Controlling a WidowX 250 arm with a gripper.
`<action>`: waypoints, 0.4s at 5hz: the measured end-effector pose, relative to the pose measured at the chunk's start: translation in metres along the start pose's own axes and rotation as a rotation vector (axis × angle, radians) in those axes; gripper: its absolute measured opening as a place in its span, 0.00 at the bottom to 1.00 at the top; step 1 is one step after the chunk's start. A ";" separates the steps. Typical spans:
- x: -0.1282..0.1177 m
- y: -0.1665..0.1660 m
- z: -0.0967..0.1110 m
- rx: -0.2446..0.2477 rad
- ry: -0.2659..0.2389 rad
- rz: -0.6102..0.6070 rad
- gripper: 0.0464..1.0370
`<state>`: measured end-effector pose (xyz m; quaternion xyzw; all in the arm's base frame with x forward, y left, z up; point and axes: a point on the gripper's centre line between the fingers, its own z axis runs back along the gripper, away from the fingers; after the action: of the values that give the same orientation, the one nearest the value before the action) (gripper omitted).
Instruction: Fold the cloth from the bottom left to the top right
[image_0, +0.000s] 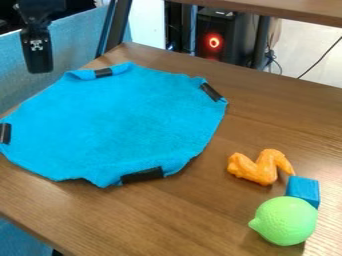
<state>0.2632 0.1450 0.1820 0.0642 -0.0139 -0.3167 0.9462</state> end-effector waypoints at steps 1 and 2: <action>0.001 -0.001 -0.008 -0.023 0.011 0.001 0.96; 0.011 -0.013 -0.022 -0.018 0.035 -0.033 0.96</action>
<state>0.2658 0.1306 0.1584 0.0613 0.0066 -0.3312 0.9416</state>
